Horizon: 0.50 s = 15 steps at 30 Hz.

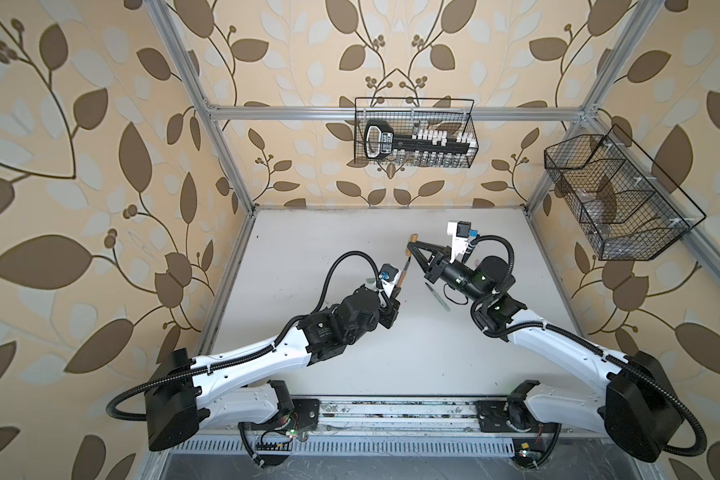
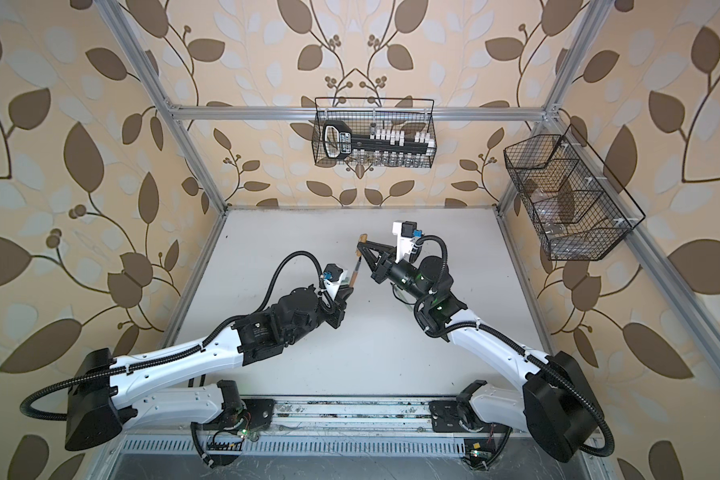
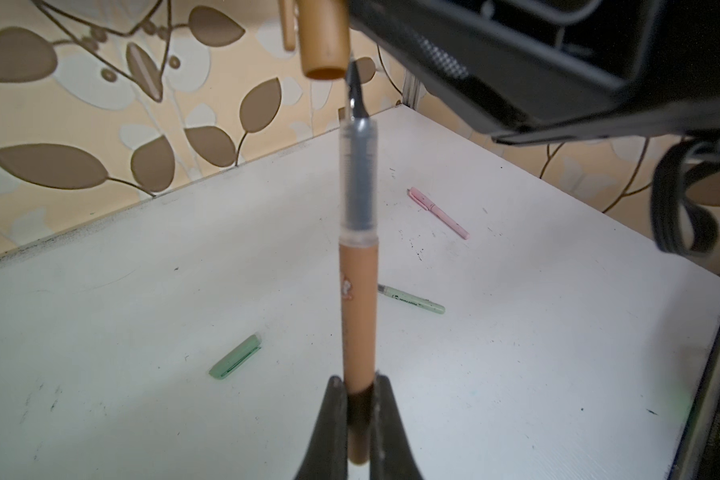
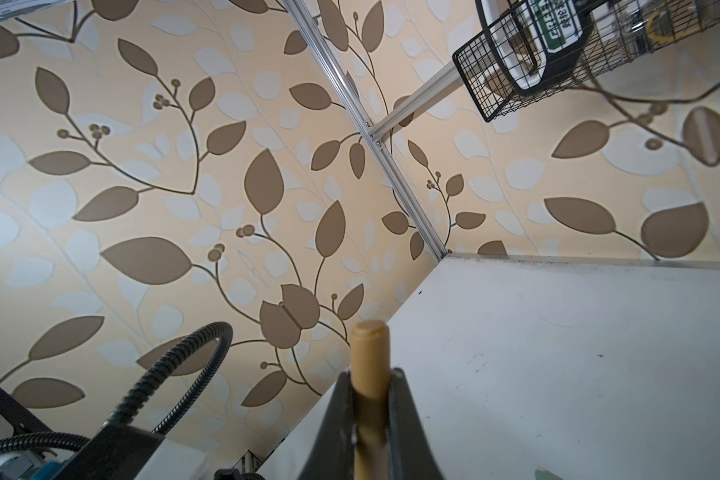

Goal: Insert the pens into the pen caps

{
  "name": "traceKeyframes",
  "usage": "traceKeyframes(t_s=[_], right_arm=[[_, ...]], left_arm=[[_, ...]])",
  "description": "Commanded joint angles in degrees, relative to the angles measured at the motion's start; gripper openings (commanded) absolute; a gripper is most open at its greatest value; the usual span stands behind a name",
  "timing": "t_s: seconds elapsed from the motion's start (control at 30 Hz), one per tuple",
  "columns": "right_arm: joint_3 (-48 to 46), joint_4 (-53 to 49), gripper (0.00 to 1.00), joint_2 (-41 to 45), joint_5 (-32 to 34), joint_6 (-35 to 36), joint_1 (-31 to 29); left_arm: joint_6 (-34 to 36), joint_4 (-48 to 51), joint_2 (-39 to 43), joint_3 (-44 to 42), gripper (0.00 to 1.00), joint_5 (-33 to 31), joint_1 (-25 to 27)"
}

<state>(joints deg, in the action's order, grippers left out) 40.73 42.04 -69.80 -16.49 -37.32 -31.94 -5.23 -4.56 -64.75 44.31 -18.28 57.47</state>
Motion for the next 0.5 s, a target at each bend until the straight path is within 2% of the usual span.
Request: traceKeyframes(t_s=[0.0, 0.47], right_arm=[[1.63, 0.90, 0.00, 1.67, -0.03, 0.78, 0.23], [0.67, 0.58, 0.00, 1.69, -0.25, 0.12, -0.77]], left_arm=[[0.49, -2.18, 1.56, 1.12, 0.00, -0.96, 0.45], [0.75, -2.30, 1.37, 1.12, 0.00, -1.32, 0.38]])
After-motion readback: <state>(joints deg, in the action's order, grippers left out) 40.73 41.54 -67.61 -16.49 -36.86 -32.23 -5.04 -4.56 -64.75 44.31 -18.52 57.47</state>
